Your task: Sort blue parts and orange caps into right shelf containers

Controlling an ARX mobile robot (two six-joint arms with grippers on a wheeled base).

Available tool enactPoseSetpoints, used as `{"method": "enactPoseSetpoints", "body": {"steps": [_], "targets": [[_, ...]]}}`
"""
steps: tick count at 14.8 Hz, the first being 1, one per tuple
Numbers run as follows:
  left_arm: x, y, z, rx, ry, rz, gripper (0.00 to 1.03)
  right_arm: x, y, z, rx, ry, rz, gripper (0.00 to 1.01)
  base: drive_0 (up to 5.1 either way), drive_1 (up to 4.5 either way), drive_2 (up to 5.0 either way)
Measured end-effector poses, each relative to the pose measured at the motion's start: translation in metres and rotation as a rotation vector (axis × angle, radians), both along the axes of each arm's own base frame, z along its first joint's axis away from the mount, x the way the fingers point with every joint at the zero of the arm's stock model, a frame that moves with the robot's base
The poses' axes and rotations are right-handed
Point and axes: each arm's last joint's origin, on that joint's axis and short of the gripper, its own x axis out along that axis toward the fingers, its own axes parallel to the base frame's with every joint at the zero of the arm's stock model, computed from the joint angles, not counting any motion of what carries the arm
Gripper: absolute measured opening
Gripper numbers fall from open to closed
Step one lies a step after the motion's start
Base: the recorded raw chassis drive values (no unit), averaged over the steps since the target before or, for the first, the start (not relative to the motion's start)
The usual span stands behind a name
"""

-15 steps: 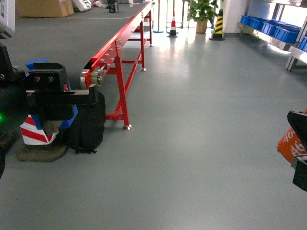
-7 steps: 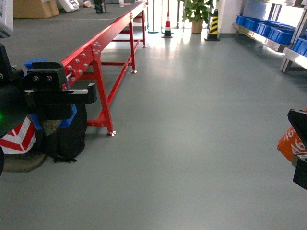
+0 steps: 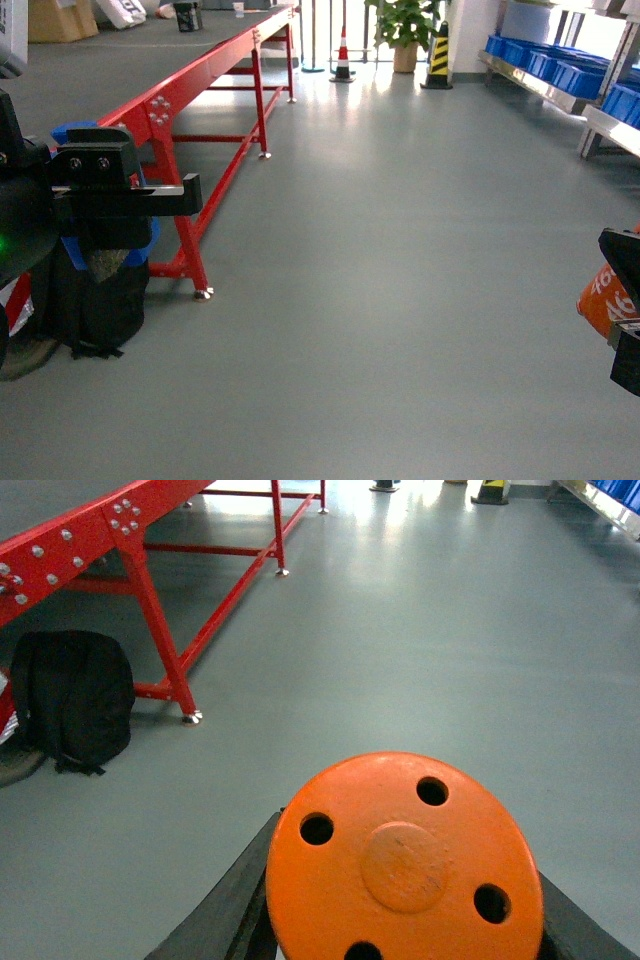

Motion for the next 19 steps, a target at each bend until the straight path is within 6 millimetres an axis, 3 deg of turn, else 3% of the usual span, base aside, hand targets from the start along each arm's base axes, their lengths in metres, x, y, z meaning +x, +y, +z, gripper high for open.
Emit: {"method": "enactPoseSetpoints", "body": {"steps": [19], "targets": [[0.0001,0.0002,0.0001,0.000,-0.001,0.000,0.40,0.0000,0.0000,0.0000,0.000,0.000,0.000,0.44,3.2,1.57,-5.0]]}}
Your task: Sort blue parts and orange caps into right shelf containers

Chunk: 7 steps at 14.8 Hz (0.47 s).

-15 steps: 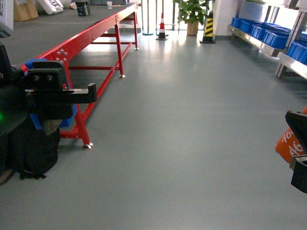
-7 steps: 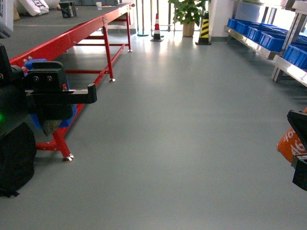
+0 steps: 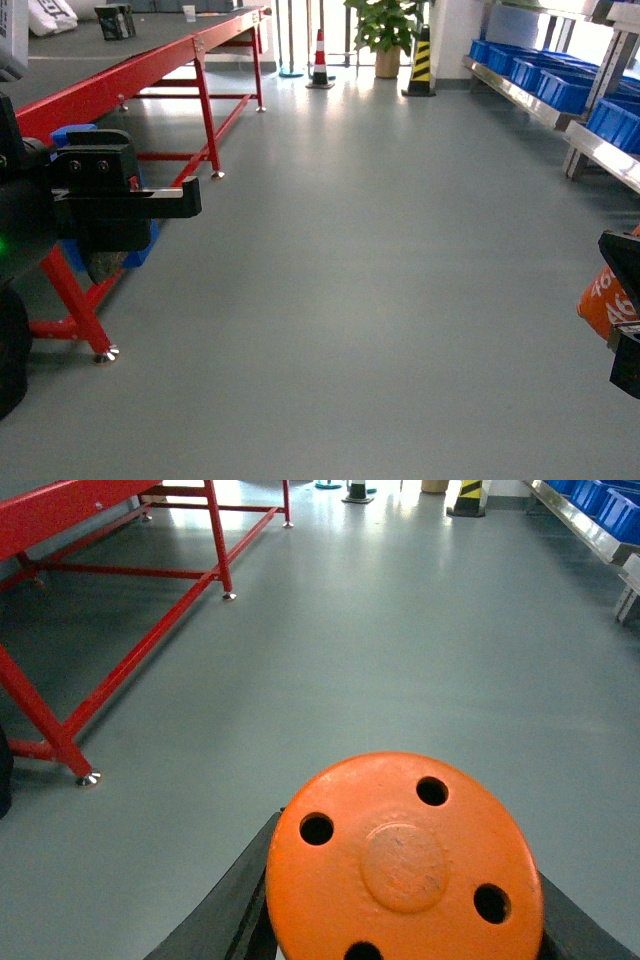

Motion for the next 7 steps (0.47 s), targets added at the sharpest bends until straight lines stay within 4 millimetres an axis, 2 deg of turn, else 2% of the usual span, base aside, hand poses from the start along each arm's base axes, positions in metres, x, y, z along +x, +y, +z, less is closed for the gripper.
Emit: {"method": "enactPoseSetpoints", "body": {"steps": [6,7], "targets": [[-0.0001,0.0001,0.0002,0.000,0.000,0.000,0.40,0.0000,0.0000,-0.0001,-0.001,0.001,0.000,0.44,3.0,1.81,-5.0],[-0.0001,0.0000,-0.0002,0.001,0.003,0.000,0.40,0.0000,0.0000,-0.0001,-0.001,0.001,0.000,0.44,-0.1,3.75,-3.9]]}}
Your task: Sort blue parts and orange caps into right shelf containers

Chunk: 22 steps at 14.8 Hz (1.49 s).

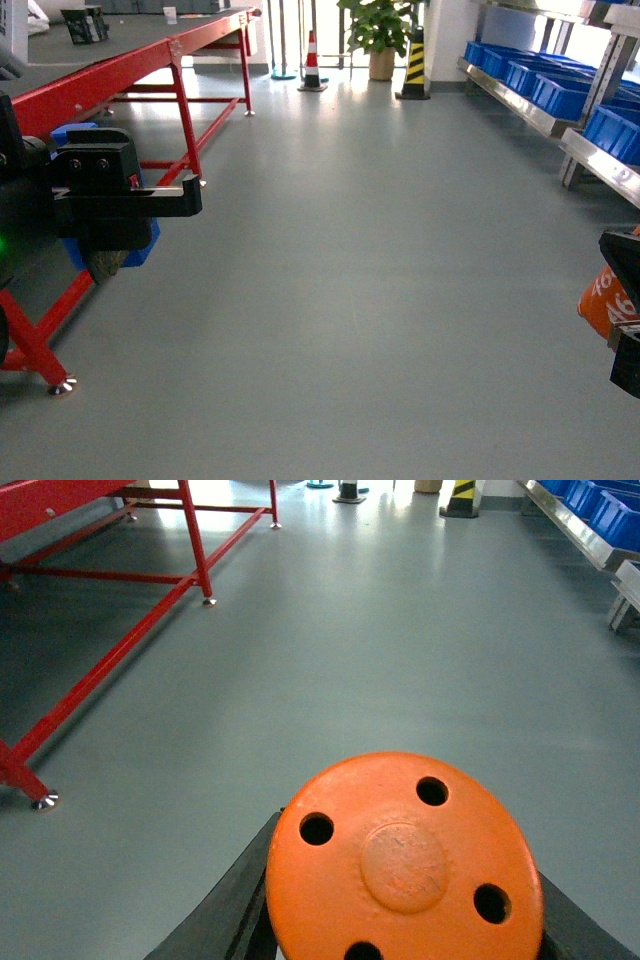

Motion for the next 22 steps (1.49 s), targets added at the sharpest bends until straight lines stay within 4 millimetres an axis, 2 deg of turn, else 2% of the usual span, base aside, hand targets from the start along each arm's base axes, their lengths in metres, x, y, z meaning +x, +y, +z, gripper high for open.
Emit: {"method": "enactPoseSetpoints", "body": {"steps": [22], "targets": [[0.0001,0.0002,-0.0003,0.001,0.002,0.001,0.40,0.0000,0.0000,0.0001,0.001,-0.001,0.001,0.44,0.1,4.14,-4.0]]}}
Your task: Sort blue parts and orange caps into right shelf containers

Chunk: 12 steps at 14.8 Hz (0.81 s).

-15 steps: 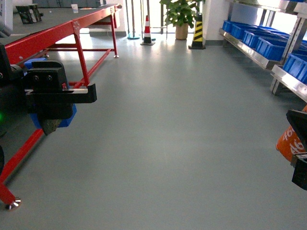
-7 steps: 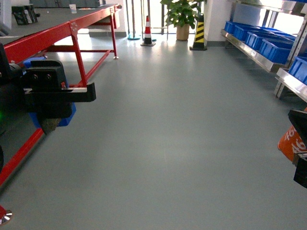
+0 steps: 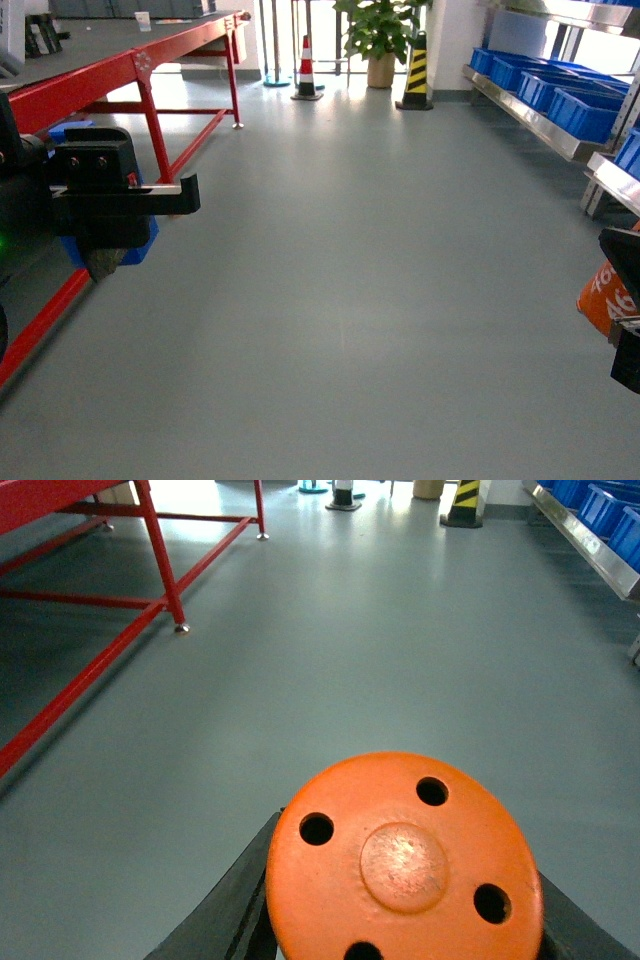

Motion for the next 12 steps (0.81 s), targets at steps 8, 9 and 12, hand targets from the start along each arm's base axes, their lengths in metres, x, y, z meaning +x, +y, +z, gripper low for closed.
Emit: {"method": "enactPoseSetpoints", "body": {"steps": [8,9,12], "targets": [[0.0001,0.0000,0.0005,-0.002,-0.005,0.001,0.40,0.0000,-0.0001,-0.0001,-0.001,0.001,-0.002,0.44,0.0,4.10,-4.1],[0.0000,0.0000,0.0002,-0.001,-0.002,0.000,0.40,0.0000,-0.0001,0.0000,-0.001,0.000,-0.003,0.44,0.0,4.06,-4.1],[0.0000,-0.0002,0.0002,-0.001,-0.002,-0.001,0.40,0.0000,0.0000,0.0001,0.000,-0.001,-0.001,0.44,-0.1,3.94,-4.2]]}}
